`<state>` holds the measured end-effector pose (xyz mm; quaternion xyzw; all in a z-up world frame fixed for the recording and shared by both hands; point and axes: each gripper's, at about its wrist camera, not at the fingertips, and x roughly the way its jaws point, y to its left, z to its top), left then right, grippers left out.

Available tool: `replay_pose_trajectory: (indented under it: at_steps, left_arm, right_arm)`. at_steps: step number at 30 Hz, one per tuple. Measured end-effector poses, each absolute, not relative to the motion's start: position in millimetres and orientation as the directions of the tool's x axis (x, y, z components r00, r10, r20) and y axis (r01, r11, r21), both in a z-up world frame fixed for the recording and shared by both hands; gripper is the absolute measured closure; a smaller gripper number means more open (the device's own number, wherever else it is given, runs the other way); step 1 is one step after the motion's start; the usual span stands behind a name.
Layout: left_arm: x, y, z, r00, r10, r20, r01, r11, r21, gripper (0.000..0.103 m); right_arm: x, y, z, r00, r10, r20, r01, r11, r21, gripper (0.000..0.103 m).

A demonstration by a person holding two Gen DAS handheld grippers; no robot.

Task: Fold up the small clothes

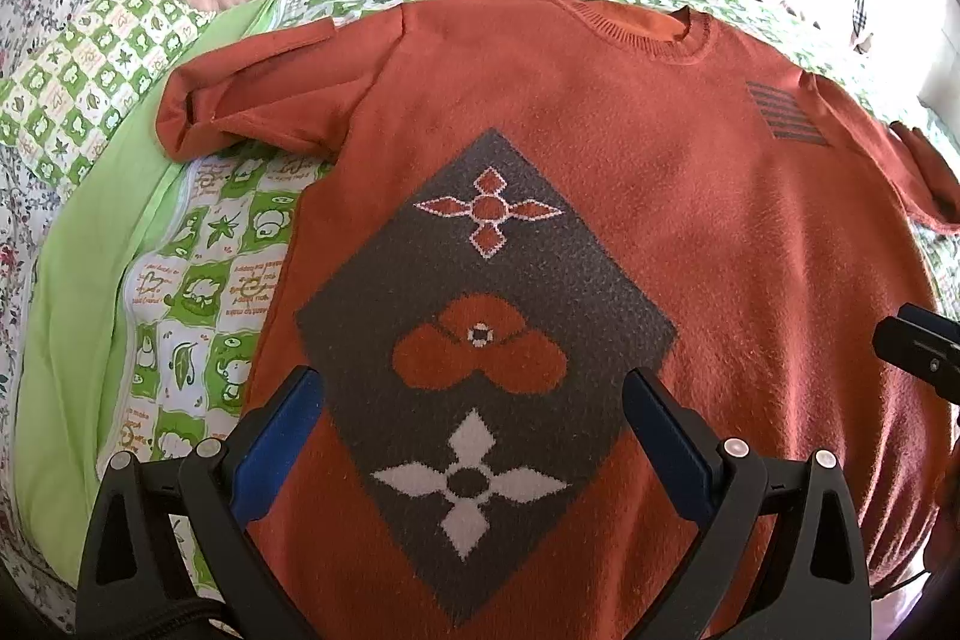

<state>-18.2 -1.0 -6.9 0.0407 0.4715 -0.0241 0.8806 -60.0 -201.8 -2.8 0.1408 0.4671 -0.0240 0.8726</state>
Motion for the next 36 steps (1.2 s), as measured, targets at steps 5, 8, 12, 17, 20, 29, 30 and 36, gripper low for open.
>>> replay_pose_trajectory:
  at_steps: [5, 8, 12, 17, 20, 29, 30, 36]
  left_arm:
    - [-16.0, -0.8, -8.5, 0.551, -0.007, -0.835, 0.081, 0.996, 0.045, 0.003]
    - [-15.4, -1.5, -9.2, 0.550, -0.009, -0.835, 0.081, 0.996, 0.043, 0.003]
    - [-14.0, -1.4, -9.8, 0.547, -0.011, -0.837, 0.083, 0.996, 0.041, 0.003]
    - [-12.0, -2.0, -10.5, 0.545, -0.014, -0.838, 0.085, 0.996, 0.038, 0.003]
    - [-8.0, -2.9, -10.5, 0.542, -0.023, -0.840, 0.086, 0.996, 0.028, 0.003]
    - [2.3, -10.8, -11.3, 0.539, -0.039, -0.841, 0.106, 0.994, 0.022, 0.003]
    - [3.3, -12.3, -10.9, 0.540, -0.040, -0.841, 0.110, 0.994, 0.023, 0.003]
    - [13.1, -19.3, -5.5, 0.545, -0.059, -0.837, 0.135, 0.991, 0.018, 0.003]
  right_arm:
    - [-59.7, -204.1, -2.7, 0.564, 0.090, -0.821, 0.176, 0.958, 0.226, 0.000]
    - [-59.5, -206.3, -1.8, 0.567, 0.091, -0.819, 0.180, 0.956, 0.231, 0.000]
    - [-59.5, -208.7, -0.7, 0.572, 0.087, -0.816, 0.183, 0.956, 0.230, 0.000]
    - [-58.6, -212.5, 0.1, 0.577, 0.082, -0.813, 0.182, 0.957, 0.226, 0.000]
    - [-57.6, -217.0, 0.2, 0.576, 0.080, -0.813, 0.185, 0.957, 0.225, 0.000]
    - [-56.8, -237.7, 2.7, 0.591, 0.071, -0.804, 0.206, 0.950, 0.236, 0.000]
    - [-57.3, -241.0, 3.7, 0.596, 0.068, -0.800, 0.208, 0.949, 0.235, 0.000]
    - [-62.6, -272.4, 18.0, 0.640, 0.017, -0.768, 0.237, 0.947, 0.219, 0.002]
